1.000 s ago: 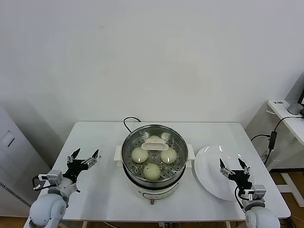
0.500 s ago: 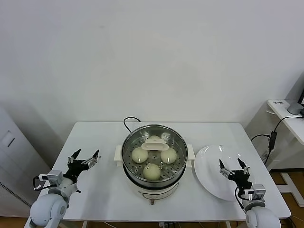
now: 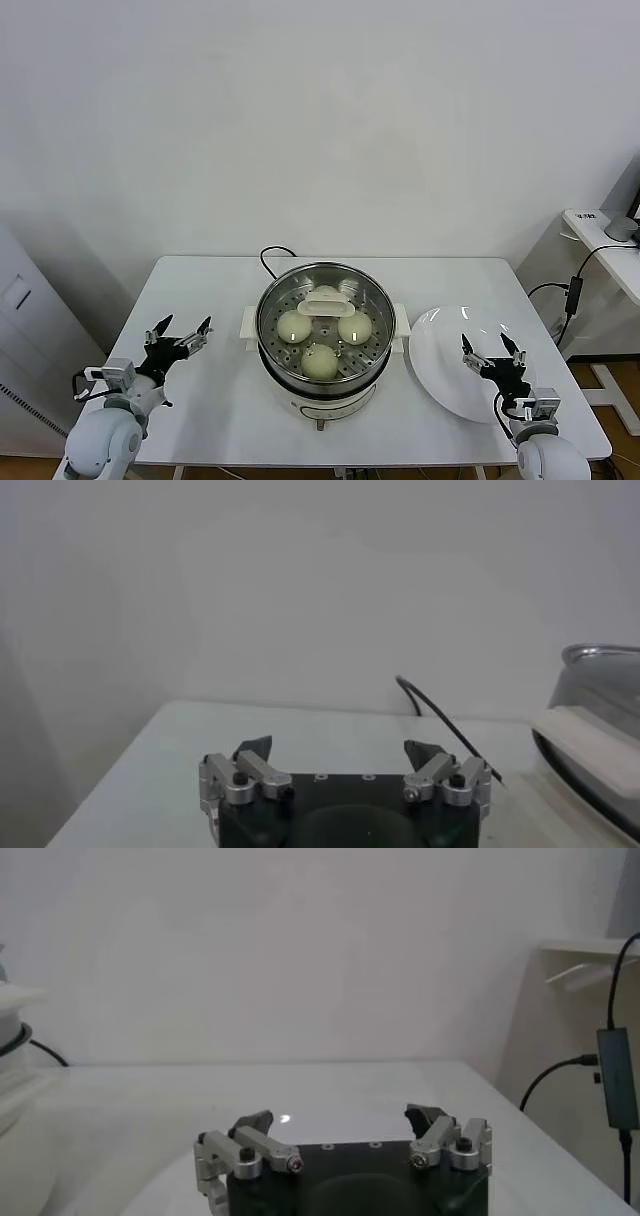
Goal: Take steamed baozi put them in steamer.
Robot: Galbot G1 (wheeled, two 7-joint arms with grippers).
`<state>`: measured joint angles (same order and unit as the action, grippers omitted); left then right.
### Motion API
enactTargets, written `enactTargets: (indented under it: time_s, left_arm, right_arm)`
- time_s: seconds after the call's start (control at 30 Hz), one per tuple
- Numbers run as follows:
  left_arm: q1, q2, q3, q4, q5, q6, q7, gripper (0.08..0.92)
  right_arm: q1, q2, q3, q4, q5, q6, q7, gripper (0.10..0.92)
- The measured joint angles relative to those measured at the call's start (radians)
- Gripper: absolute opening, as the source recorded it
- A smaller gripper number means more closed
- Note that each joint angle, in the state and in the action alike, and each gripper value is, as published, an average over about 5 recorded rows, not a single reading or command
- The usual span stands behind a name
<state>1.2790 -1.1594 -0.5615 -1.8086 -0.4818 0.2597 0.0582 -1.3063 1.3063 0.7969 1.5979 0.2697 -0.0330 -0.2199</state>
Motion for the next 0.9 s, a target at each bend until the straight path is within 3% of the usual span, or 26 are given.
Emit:
enactTargets:
  time_s: [0.9]
  left_arm:
    - [0.0, -0.003, 0.002, -0.004, -0.018, 0.004, 0.001, 0.823]
  right_arm:
    - [-0.002, 0.01, 0.002, 0.002, 0.004, -0.012, -0.001, 0.823]
